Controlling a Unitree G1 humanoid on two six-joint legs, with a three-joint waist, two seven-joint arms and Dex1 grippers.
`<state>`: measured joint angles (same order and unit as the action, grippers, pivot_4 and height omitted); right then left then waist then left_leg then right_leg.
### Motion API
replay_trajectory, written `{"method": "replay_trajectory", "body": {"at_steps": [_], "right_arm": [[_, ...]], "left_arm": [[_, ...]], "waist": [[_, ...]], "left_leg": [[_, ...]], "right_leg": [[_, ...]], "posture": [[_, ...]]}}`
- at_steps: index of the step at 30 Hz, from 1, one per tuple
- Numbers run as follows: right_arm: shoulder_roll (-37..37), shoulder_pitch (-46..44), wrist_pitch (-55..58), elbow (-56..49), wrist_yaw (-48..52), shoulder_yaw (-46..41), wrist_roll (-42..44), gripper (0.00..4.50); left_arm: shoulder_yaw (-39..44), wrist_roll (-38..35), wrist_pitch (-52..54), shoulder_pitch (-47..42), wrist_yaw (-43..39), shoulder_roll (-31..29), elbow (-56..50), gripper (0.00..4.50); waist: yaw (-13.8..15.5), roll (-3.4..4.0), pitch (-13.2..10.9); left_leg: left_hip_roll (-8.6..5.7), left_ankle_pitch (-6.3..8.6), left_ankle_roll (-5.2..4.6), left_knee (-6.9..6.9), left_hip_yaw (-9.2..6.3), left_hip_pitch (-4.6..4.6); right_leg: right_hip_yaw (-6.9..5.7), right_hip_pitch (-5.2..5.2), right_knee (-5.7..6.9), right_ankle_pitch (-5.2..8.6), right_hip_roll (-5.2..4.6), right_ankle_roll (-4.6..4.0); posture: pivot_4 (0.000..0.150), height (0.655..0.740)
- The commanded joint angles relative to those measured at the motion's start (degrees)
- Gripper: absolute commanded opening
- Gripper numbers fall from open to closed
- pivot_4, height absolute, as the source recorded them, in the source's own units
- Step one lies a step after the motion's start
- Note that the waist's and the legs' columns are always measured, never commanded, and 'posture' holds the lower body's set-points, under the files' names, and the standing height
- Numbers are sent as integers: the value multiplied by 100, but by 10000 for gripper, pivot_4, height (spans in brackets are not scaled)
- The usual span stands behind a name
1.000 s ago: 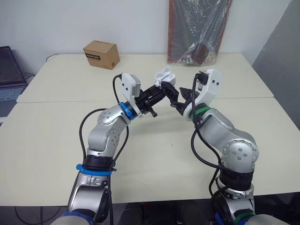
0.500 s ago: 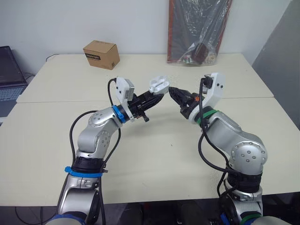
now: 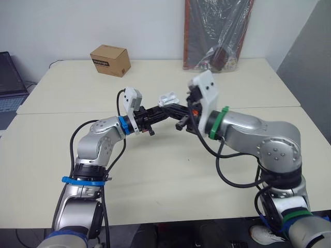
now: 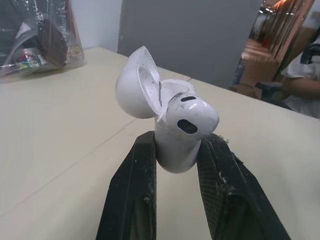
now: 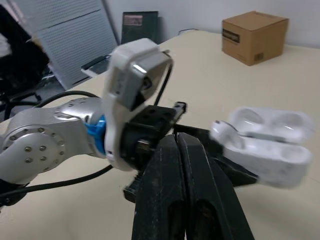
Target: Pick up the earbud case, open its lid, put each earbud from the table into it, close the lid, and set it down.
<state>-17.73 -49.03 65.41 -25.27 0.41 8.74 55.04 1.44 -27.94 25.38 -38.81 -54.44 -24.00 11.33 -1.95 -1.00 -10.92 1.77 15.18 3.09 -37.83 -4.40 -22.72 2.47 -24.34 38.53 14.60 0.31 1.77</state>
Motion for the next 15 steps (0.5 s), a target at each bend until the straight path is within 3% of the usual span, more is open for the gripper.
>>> {"method": "replay_trajectory", "body": {"at_steps": [1,15], "right_arm": [[206,-159,-113,174,92,255,-480,334],[816,-110,61,425,52,206,-1477,334]], "left_arm": [[-88,131,-193,-92,80,125,-139,7913],[-65,69,-66,8,105,226,-423,7913]], "waist": [[3,0,0],[2,0,0]], "left_leg": [[0,0,0,0,0,-1],[0,0,0,-2,0,-8]], "right_leg": [[1,0,0,-1,0,-1],[-1,-8,5,-10,-2,-17]], "posture": [[1500,7400],[1500,7400]]}}
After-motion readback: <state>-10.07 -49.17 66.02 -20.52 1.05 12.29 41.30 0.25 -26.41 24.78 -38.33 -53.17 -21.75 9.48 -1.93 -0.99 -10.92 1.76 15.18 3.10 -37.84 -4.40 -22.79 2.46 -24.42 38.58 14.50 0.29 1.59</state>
